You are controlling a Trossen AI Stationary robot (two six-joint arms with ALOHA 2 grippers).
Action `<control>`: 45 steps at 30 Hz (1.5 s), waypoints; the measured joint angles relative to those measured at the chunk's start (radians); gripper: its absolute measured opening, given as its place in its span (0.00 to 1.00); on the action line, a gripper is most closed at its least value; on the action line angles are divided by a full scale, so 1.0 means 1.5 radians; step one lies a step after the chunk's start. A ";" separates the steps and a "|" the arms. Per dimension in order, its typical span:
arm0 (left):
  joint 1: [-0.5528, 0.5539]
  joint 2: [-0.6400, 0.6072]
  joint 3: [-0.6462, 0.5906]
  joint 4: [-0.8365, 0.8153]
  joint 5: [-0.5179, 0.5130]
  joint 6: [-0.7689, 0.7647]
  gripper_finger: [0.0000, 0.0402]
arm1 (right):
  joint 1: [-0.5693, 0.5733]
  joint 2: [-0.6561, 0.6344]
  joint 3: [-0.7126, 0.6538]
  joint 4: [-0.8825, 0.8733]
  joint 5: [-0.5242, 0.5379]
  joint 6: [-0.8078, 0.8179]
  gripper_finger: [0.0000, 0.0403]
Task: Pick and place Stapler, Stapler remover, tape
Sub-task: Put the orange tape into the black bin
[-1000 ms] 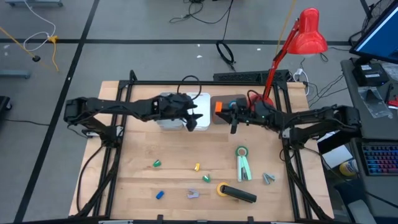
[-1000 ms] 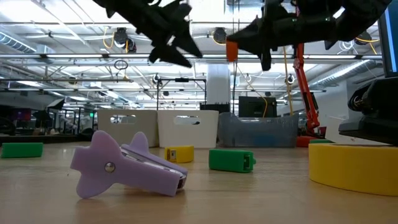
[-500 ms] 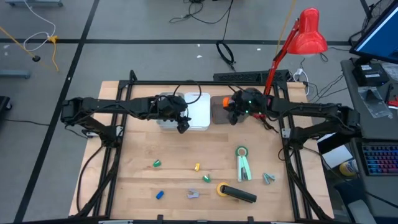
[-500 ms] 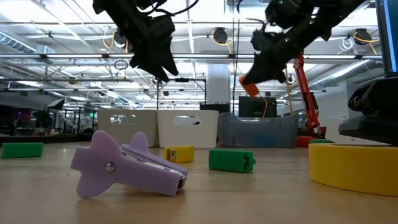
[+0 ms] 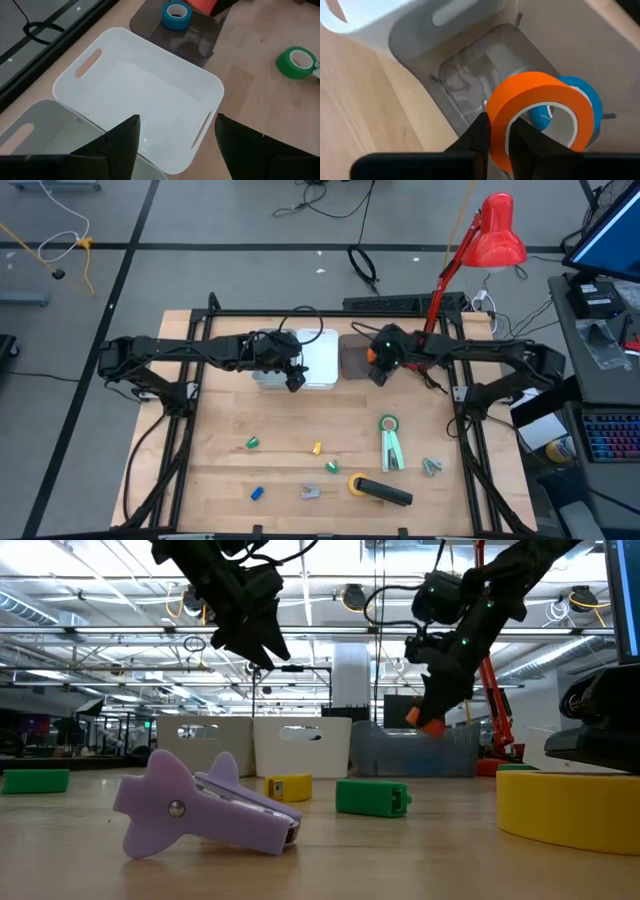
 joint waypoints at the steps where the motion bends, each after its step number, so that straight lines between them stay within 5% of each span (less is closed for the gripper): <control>1: 0.000 0.000 0.000 0.000 0.000 0.000 0.64 | 0.000 0.006 0.000 -0.002 0.000 -0.001 0.09; 28: 0.000 0.000 0.000 0.000 0.001 0.000 0.64 | -0.034 0.060 0.000 -0.046 -0.052 -0.017 0.11; 45: 0.000 0.000 0.000 0.000 0.000 0.012 0.64 | -0.034 0.053 -0.001 -0.053 -0.052 -0.018 0.29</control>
